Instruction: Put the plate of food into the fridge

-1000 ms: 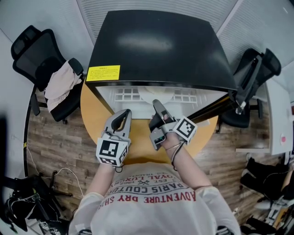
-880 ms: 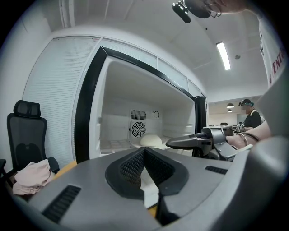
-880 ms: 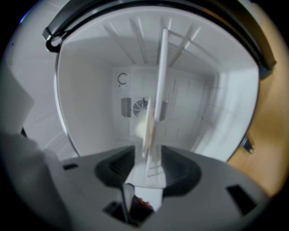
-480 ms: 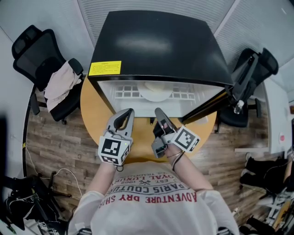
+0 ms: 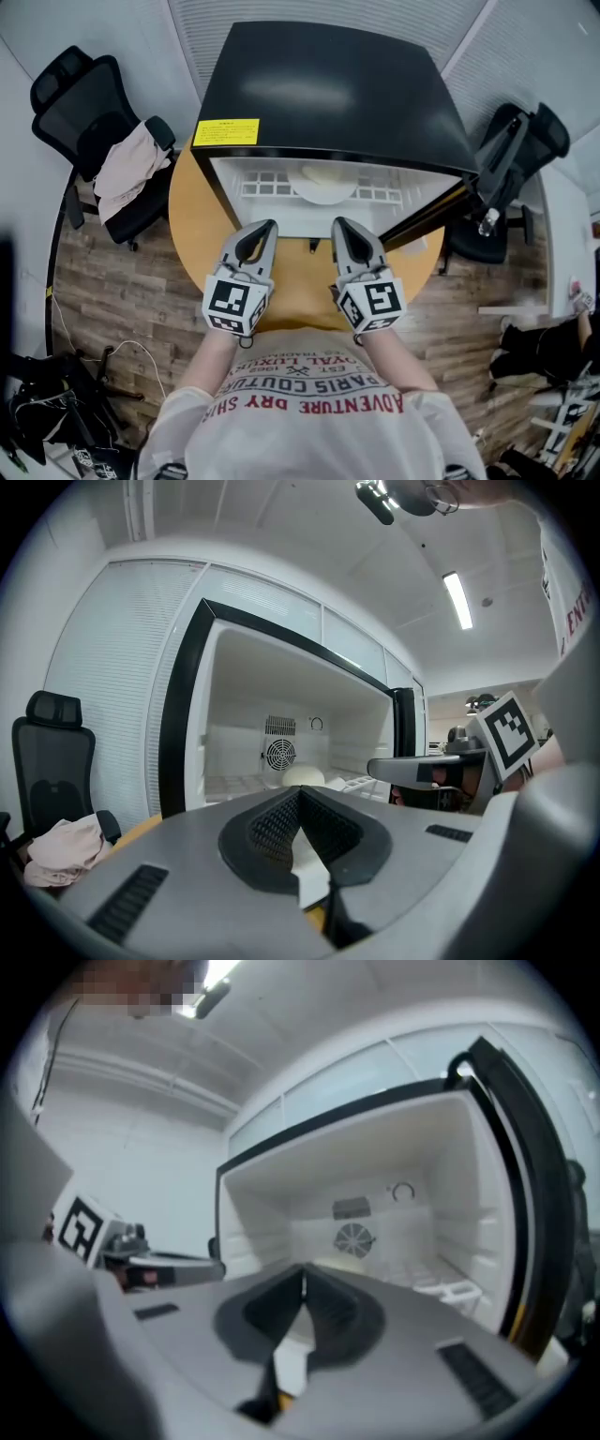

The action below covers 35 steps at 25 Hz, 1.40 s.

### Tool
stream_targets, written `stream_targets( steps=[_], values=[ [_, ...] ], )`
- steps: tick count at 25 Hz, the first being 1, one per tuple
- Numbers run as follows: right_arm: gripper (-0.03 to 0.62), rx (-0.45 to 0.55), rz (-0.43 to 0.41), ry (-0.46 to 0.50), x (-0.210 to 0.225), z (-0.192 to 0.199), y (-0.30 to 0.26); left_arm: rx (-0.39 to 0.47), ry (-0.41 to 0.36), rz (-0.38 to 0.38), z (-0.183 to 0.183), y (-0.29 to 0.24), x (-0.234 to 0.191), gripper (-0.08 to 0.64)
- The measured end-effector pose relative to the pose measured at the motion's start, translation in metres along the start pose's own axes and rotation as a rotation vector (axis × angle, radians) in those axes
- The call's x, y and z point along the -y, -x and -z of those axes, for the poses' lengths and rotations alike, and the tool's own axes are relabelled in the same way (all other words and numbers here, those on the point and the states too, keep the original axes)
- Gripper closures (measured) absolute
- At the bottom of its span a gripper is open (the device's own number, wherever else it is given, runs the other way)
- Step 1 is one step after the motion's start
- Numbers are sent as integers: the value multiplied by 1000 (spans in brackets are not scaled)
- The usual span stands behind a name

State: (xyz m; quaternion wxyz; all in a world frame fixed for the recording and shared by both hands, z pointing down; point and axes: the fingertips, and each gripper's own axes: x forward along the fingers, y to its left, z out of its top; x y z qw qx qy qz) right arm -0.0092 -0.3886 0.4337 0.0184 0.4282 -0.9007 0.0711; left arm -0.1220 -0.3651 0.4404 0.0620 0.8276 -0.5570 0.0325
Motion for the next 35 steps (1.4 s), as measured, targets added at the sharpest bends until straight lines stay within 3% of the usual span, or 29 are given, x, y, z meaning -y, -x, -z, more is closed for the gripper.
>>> stream_targets(
  steps=[2,4,9,35],
  values=[
    [563,-3,2,86,-2,1,0,1,-2,1,-1,0,0,534],
    [563,-16,3,109,-2,6,0,0,-3,0,-1,1,0,534],
    [563,-57,5,52,1,11,3,4,0,-6,-3,2,0,534],
    [565,-79,14,62,1,19,0,-6,5,-5,1,-3,2,534]
  ],
)
